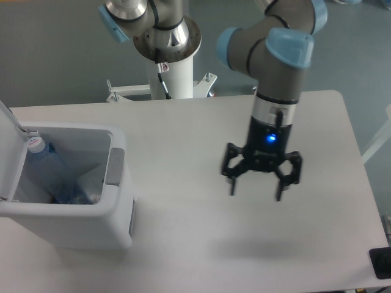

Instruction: Place the trash in the trash can

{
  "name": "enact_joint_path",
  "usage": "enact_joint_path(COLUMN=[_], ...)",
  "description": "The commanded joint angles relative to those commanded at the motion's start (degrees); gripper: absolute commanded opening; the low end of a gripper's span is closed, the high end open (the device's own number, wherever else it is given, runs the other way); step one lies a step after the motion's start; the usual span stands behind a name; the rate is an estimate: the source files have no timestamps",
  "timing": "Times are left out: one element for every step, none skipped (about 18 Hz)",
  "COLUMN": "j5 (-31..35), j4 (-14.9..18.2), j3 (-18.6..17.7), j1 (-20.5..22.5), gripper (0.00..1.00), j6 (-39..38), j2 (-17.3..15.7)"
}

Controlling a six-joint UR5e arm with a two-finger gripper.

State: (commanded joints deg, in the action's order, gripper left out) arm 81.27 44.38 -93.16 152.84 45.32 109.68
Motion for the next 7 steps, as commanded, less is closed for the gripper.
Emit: enact_joint_path(j5=[1.9,3.0,3.2,3.4,4.0,5.4,6.8], j4=[0.0,0.1,0.3,0.5,1.4,2.4,3.2], j3=[-0.8,-1.7,-1.7,-1.8,-2.0,-1.9,-1.8], j1=[-0.3,-0.4,-0.4,-0.4,-0.4,-0.4,-0.4], gripper=[1.00,1.00,1.00,1.00,1.00,1.00,1.00], j6=[3.8,6.9,9.2,10.8,12.2,13.4,14.2], j2=[0.0,-0.1,-0.2,-0.3,-0.3,-0.5,-0.5])
